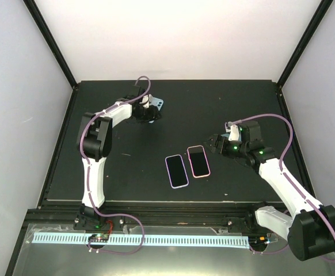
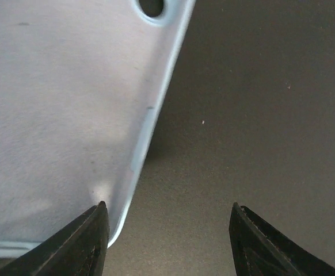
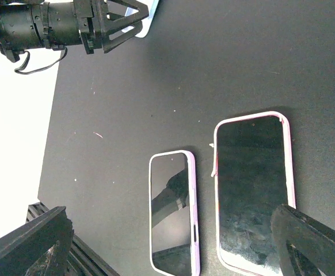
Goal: Put the phone into the phone case
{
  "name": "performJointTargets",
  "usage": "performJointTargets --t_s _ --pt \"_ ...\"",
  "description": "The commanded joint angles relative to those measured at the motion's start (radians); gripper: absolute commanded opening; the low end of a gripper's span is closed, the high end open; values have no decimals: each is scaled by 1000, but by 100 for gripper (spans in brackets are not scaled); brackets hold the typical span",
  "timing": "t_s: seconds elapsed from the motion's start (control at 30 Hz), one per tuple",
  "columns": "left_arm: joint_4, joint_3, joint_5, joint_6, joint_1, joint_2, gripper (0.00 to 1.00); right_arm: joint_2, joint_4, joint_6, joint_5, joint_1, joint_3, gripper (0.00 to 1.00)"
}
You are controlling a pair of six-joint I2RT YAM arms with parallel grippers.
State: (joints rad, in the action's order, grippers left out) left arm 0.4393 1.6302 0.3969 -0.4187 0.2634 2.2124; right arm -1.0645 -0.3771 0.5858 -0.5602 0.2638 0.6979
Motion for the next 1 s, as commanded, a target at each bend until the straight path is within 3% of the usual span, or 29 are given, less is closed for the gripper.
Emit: performJointTargets --t_s 0.0,0.33,0.97 --pt "73 25 -9 18 31 -28 59 18 21 8 -19 3 -5 94" --pt "77 35 -210 121 39 -35 53 41 36 28 -28 3 -41 94" --pt "58 64 -236 84 50 31 33 46 42 36 -32 3 -43 93"
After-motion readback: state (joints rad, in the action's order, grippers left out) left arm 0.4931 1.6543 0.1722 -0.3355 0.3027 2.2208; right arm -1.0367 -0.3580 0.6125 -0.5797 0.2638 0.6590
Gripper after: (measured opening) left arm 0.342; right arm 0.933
